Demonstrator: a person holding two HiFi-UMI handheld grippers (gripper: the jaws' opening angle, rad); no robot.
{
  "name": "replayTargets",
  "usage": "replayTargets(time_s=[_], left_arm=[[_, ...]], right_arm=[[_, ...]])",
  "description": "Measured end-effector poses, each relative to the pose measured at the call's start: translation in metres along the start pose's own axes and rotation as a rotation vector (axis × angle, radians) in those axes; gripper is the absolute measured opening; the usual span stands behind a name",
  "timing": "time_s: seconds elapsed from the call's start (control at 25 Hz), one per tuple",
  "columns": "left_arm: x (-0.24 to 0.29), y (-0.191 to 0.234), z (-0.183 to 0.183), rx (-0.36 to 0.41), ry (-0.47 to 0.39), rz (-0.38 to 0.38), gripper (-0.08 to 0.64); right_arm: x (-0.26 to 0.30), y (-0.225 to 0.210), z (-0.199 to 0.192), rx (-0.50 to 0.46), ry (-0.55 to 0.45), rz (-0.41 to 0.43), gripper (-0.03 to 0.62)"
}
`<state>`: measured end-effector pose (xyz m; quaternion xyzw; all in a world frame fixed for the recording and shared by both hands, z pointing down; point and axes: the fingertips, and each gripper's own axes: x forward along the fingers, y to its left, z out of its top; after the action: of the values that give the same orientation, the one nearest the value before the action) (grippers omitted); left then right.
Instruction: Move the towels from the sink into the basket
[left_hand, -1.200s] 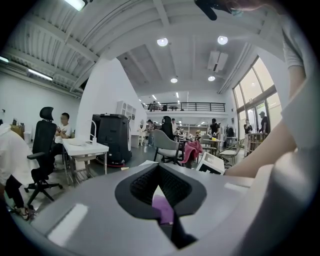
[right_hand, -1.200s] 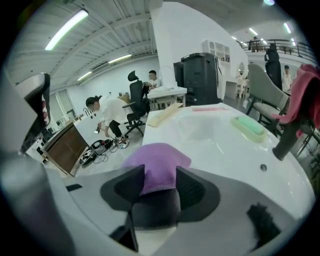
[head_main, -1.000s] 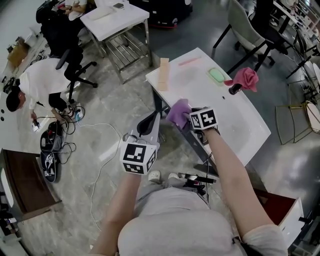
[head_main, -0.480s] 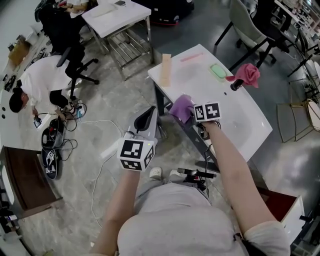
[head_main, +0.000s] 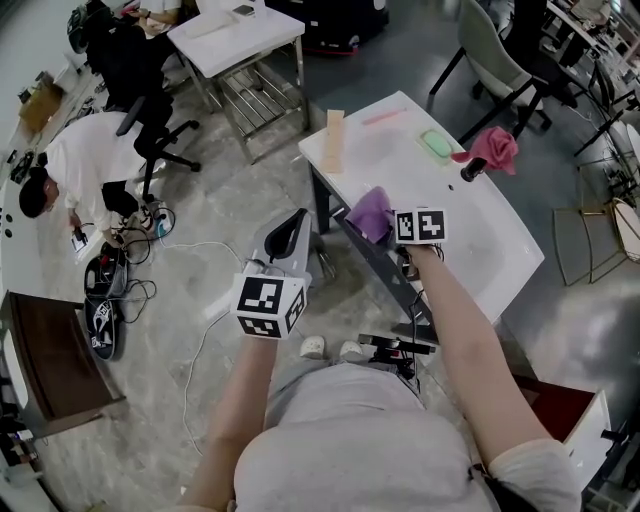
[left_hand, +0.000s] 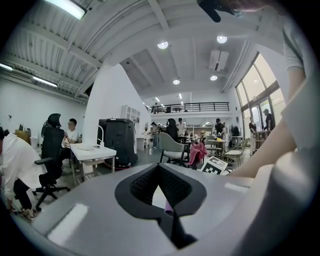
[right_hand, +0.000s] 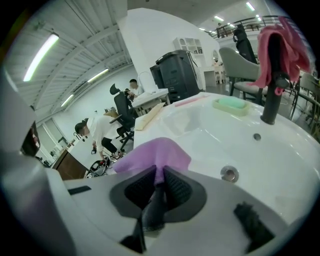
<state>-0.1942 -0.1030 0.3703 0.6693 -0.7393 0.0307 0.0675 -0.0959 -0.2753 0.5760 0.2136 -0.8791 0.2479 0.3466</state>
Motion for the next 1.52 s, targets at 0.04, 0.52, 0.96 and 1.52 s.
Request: replayTargets(time_s=[0.04, 0.52, 0.96, 1.52], left_arm=[[0.000, -0.001, 0.000, 0.002, 0.001, -0.003, 0.005], [0.001, -0.014, 0.007, 0.018, -0.016, -0.038, 0.005], [-0.008, -0.018, 0.015, 0.023, -0.042, -0.037, 0.005], [-0.024, -0.024, 0.020, 0.023, -0.065, -0.036, 0.005]], right_arm=[[-0.002, 0.000, 0.000, 0.004, -0.009, 0.001, 0.055], [-0.025, 0.015, 0.013, -0.002, -0.088, 0.045, 0.055], [-0.054, 0.026, 0.018, -0.003, -0.171, 0.050, 0.055], [-0.102, 0.071, 0.041, -0.049, -0.324, 0.119, 0.055]])
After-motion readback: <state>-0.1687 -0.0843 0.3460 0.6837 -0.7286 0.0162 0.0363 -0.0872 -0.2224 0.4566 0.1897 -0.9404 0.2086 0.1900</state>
